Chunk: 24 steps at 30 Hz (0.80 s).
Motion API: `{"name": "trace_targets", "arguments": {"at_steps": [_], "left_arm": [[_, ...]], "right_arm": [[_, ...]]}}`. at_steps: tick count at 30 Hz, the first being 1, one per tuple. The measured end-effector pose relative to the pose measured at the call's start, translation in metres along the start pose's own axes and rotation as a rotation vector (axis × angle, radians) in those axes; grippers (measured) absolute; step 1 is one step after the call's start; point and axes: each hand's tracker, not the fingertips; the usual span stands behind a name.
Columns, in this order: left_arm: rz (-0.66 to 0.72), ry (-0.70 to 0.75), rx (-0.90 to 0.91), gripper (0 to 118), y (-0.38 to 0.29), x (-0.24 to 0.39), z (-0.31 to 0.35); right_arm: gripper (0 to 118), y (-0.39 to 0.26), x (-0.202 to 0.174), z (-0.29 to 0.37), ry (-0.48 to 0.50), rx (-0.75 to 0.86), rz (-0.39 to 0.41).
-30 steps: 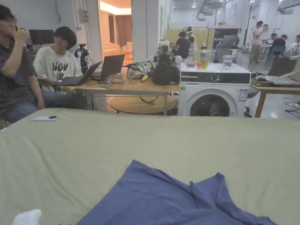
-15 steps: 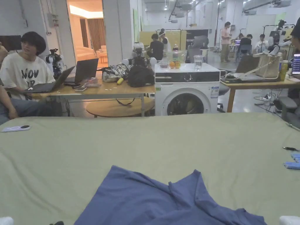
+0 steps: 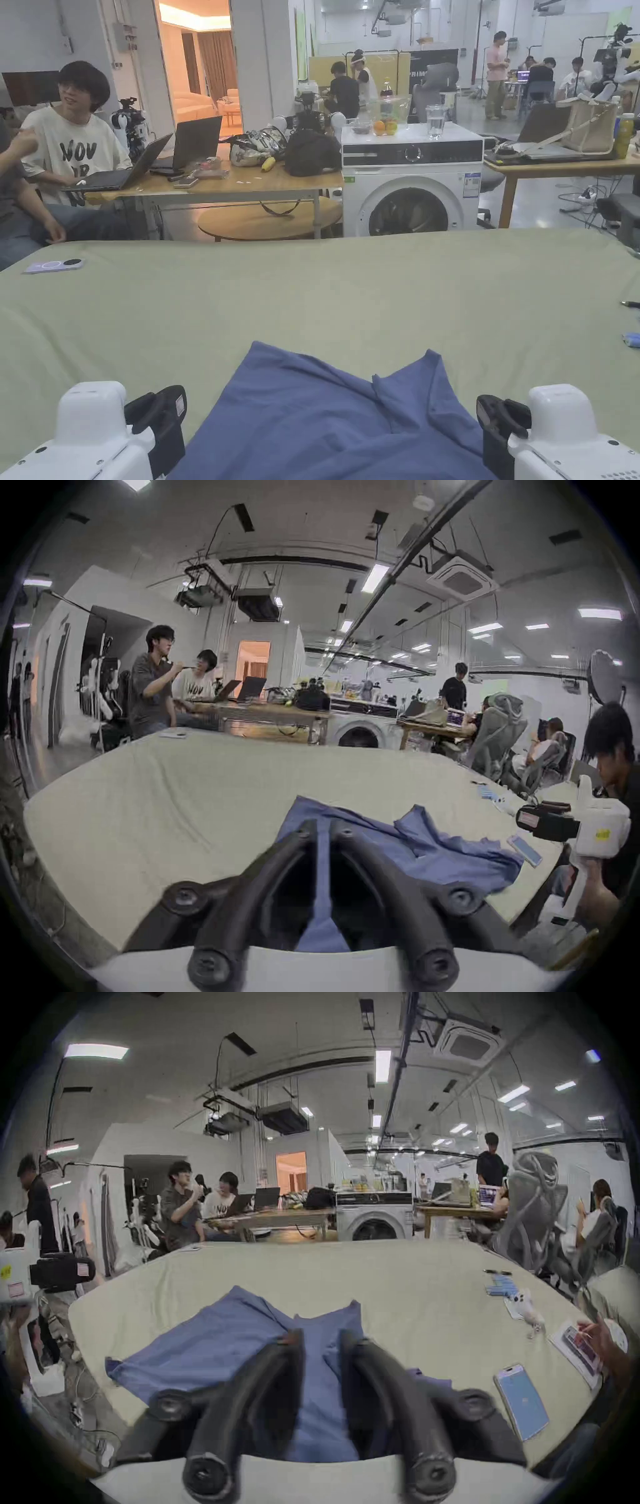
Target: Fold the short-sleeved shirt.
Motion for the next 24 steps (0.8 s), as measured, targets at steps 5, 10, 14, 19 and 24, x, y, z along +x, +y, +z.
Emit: {"name": "trace_targets", "arguments": {"at_steps": [5, 10, 14, 19, 24], "left_arm": [[0.010, -0.009, -0.048, 0, 0.003, -0.018, 0.008], [0.154, 0.068, -0.247, 20, -0.016, -0.082, 0.007], [0.276, 0.086, -0.385, 84, -0.049, -0.109, 0.001], [0.277, 0.096, -0.551, 83, -0.087, -0.110, -0.023], [0.256, 0.152, -0.645, 53, -0.104, -0.104, -0.046]], "right_arm": [[0, -0.003, 0.002, -0.003, 0.001, -0.022, -0.006], [0, -0.007, 0.007, 0.002, 0.053, -0.050, 0.000], [0, -0.011, 0.009, 0.004, 0.069, -0.080, -0.016], [0, -0.014, 0.007, 0.003, 0.077, -0.105, -0.018], [0, -0.016, 0.014, 0.005, 0.062, -0.123, -0.026]]}}
